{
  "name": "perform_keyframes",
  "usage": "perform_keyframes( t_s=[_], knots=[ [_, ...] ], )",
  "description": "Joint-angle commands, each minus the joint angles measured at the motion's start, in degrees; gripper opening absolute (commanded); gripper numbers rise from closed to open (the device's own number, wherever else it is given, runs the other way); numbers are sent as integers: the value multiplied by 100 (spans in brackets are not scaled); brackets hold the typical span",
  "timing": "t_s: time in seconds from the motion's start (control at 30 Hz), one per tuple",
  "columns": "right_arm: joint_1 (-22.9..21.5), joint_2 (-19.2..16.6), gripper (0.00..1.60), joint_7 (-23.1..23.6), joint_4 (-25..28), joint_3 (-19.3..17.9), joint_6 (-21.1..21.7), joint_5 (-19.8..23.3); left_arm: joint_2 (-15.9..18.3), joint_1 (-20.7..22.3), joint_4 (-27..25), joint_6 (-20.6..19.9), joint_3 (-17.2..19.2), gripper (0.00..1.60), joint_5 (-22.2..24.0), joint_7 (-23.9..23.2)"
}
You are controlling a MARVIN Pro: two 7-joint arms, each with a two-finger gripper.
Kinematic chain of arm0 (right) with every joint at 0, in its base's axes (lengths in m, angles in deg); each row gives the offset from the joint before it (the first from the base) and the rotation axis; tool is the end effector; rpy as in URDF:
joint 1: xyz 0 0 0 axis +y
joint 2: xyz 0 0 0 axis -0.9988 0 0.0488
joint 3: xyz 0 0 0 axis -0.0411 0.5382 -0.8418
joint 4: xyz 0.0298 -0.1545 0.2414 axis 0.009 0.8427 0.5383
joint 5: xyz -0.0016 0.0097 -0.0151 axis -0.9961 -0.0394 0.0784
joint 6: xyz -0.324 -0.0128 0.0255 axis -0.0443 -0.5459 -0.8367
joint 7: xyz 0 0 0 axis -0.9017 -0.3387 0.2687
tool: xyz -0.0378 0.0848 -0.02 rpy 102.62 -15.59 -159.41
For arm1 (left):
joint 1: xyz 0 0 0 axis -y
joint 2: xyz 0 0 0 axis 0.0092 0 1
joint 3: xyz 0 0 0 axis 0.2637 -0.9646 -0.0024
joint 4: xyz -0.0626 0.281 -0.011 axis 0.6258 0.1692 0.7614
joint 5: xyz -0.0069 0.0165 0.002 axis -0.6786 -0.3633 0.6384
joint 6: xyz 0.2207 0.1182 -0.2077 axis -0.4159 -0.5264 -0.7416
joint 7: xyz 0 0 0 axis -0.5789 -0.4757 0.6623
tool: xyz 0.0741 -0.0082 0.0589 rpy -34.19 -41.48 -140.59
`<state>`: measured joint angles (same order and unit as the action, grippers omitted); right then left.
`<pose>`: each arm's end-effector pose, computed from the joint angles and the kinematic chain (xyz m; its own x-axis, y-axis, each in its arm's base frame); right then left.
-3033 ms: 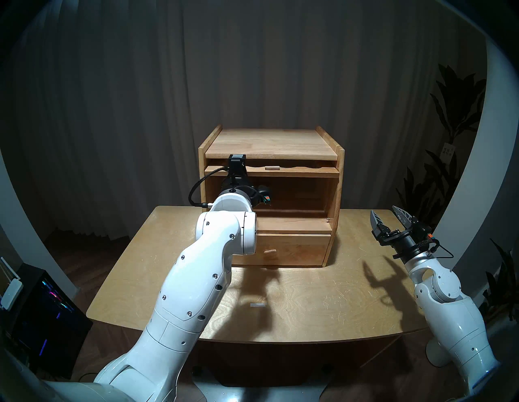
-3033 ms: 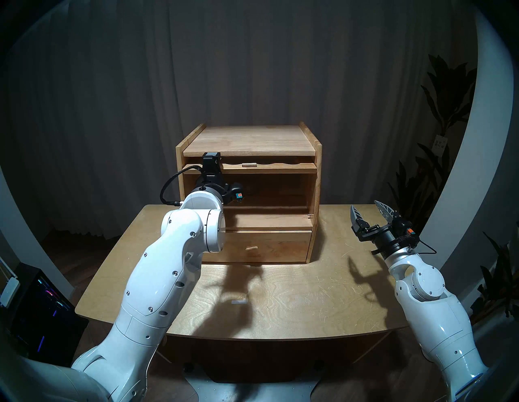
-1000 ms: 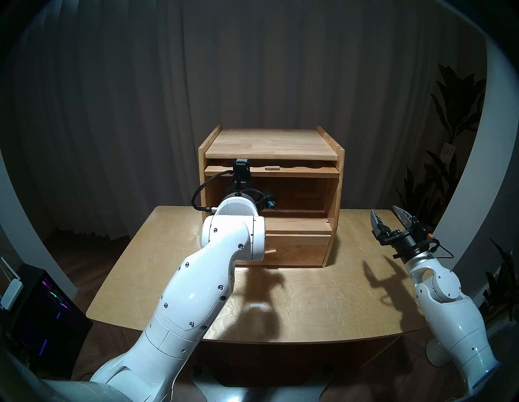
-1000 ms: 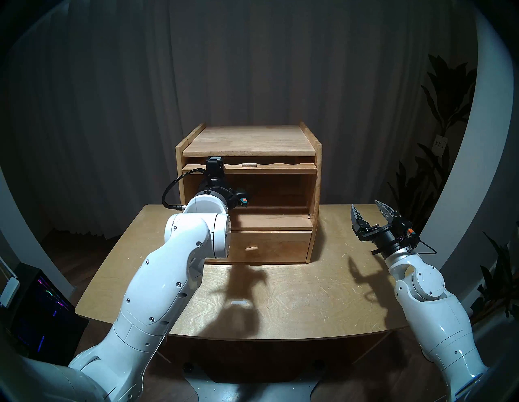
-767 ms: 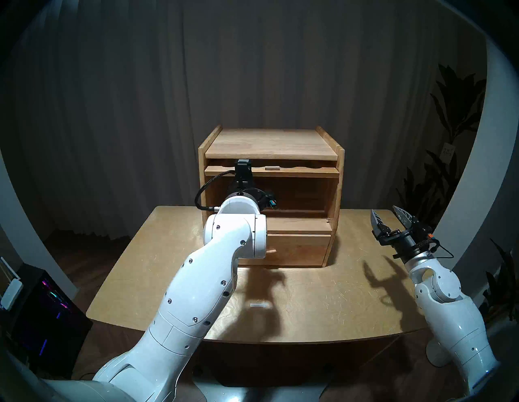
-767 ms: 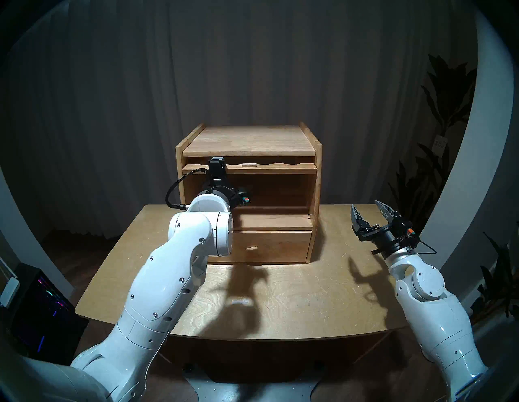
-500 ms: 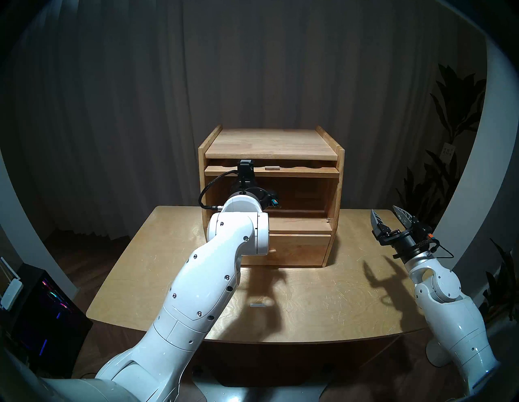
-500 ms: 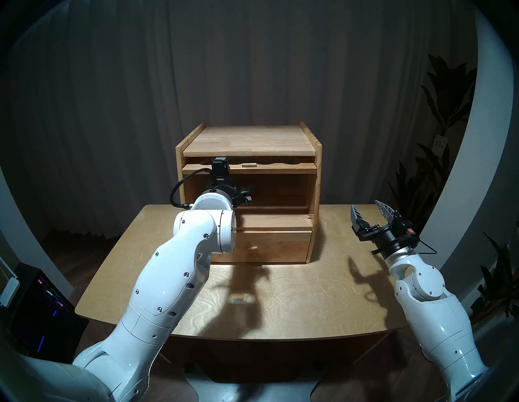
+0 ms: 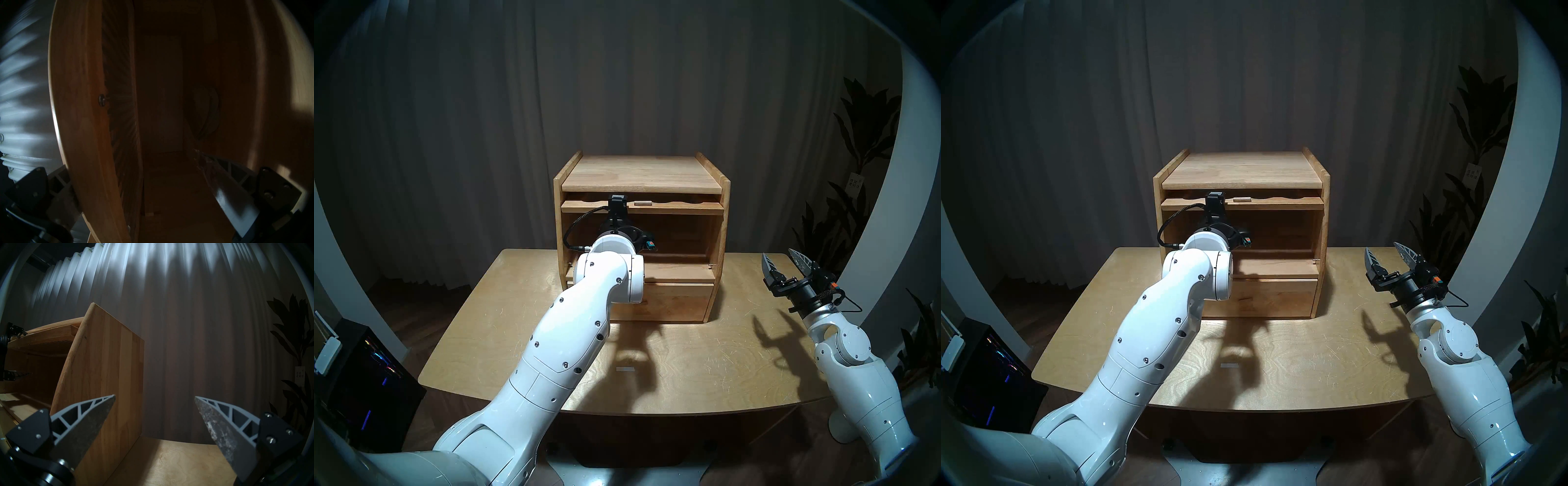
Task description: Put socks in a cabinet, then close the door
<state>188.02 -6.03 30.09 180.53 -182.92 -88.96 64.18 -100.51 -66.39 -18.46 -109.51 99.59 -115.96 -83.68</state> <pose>0.3876 -0.1785 -0.2476 -0.2460 -0.0108 0.9692 0.1983 -0.9794 0.0394 0.4724 -0.1520 -0.1398 -0.0168 -0.9984 -0.0536 -0.0784 0.0547 -0.9954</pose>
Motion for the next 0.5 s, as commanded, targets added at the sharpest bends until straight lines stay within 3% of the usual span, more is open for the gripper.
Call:
perform_keyframes(
  t_s=[0.0, 0.1, 0.17, 0.2, 0.23, 0.27, 0.47],
  knots=[
    [-40, -12, 160, 14, 90, -33, -61, -11, -56, 298, -53, 17, 82, 160, -36, 88],
    [-39, -12, 160, 13, 90, -33, -63, -11, -71, 295, 14, 39, 121, 151, -4, 91],
    [-39, -12, 160, 13, 91, -34, -64, -12, -104, 240, 13, 65, 178, 99, 117, 131],
    [-38, -12, 160, 13, 91, -34, -64, -12, -117, 209, 27, 49, 189, 53, 131, 166],
    [-38, -11, 160, 13, 91, -34, -66, -12, -98, 144, -9, 79, 201, 53, 161, 112],
    [-38, -11, 160, 13, 92, -34, -67, -13, -95, 67, -55, 105, 224, 0, 226, 128],
    [-39, -12, 160, 13, 90, -33, -63, -11, -43, -375, -431, 47, 198, 0, 317, 310]
  ],
)
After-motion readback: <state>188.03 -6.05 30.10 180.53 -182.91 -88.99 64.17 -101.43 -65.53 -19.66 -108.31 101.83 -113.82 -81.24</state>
